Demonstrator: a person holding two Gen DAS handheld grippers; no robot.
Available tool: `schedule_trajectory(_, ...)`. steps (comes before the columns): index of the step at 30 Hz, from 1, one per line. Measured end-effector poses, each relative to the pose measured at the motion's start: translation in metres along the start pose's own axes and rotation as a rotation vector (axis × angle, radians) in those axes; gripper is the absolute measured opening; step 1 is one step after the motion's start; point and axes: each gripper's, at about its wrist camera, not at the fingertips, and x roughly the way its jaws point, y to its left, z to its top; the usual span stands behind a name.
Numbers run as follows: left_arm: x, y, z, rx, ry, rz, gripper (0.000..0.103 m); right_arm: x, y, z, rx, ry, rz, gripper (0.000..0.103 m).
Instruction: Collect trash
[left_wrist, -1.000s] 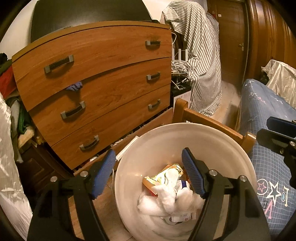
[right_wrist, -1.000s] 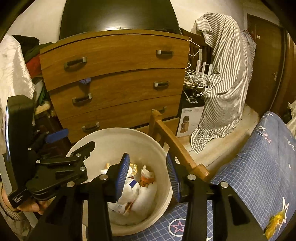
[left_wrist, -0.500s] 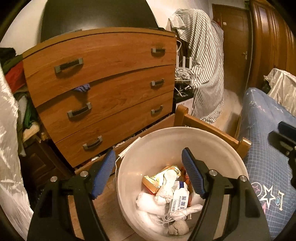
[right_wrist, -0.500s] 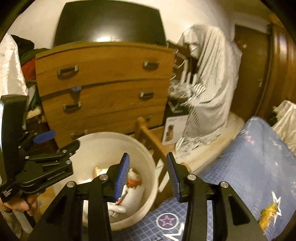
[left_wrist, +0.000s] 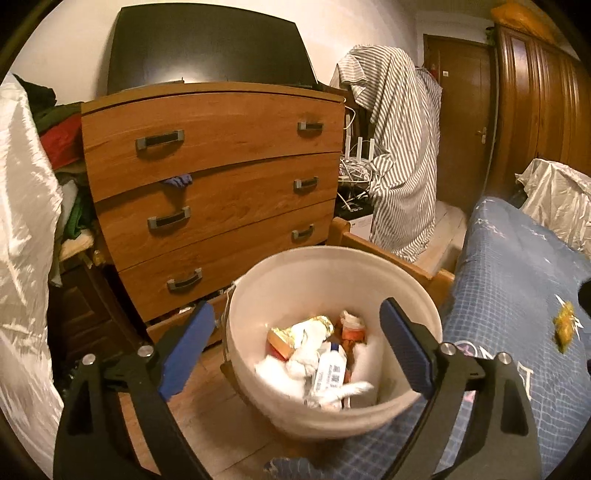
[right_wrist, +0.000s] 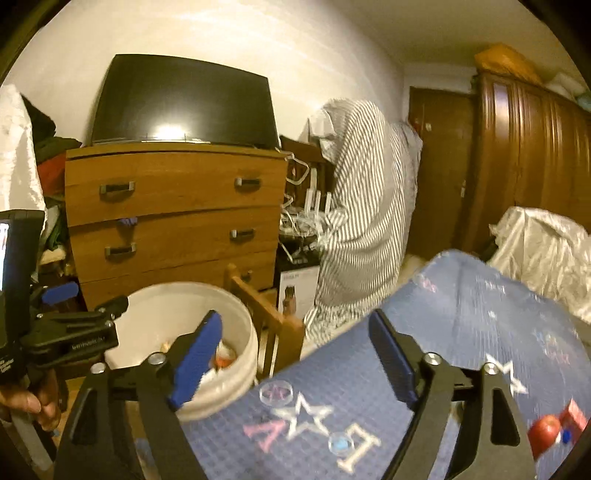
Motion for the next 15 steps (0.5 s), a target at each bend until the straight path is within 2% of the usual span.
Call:
schedule_trajectory(3, -0.010, -0.003, -0.005, 0.004, 0.009, -0.007, 0.094, -0.020, -0.007, -0.013, 0.031, 0.030, 0.005, 0.091)
schedule_trajectory(7, -0.021, -0.010, -0.014, 0.022, 0.037, -0.025, 0.095, -0.041, -0.006, -0.023, 0.006, 0.033, -0.002, 0.095)
schedule_trajectory(11, -0.034, -0.014, -0.026, 0.034, 0.048, -0.040, 0.095, -0.055, -0.013, -0.029, 0.017, 0.025, -0.008, 0.096)
schedule_trajectory(15, -0.052, -0.017, -0.036, 0.029, 0.024, -0.046, 0.096, -0.057, -0.020, -0.030, 0.049, 0.029, -0.022, 0.096)
